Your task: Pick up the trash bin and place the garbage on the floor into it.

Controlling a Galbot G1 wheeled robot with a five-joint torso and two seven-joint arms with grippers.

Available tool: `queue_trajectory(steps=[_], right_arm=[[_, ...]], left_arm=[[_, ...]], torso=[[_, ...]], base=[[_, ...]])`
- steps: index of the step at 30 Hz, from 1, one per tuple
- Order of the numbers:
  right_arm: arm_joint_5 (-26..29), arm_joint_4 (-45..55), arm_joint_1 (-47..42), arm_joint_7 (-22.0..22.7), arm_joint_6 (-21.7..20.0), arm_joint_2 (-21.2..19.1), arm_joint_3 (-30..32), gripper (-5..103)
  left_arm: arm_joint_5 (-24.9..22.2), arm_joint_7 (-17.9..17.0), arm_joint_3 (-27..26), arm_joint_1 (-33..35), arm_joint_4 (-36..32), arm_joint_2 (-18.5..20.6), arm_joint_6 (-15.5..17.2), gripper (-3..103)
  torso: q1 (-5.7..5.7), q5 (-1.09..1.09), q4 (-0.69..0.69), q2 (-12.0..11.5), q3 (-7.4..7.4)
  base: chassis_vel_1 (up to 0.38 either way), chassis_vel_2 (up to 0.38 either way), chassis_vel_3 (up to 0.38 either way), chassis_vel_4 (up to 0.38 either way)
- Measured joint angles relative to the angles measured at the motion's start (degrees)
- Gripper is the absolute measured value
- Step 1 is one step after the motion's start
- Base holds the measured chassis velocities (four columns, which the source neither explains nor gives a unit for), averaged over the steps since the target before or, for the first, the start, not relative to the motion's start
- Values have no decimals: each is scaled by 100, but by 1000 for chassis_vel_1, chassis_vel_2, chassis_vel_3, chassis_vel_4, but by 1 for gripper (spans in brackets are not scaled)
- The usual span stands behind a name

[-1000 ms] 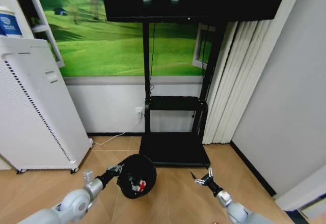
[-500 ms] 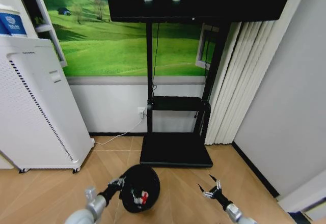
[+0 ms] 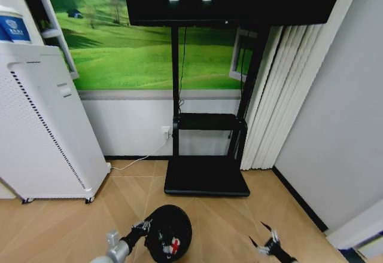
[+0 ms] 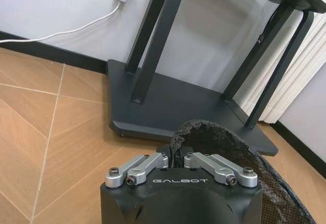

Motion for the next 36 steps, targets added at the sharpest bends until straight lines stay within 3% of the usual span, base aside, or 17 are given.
queue_trajectory(steps=[16,36], right_arm=[[-226,-303,-524,-212,12,281,97,100],[597,-1503,463,-622,14,658,-1335,100]], left_arm=[[-103,74,2,-71,19,152,-2,7],[-99,-9,62,-173,-11,106,0,7]], torso=[[0,0,2,0,0],[0,0,1,0,0]], base=[[0,0,0,0],[0,0,0,0]])
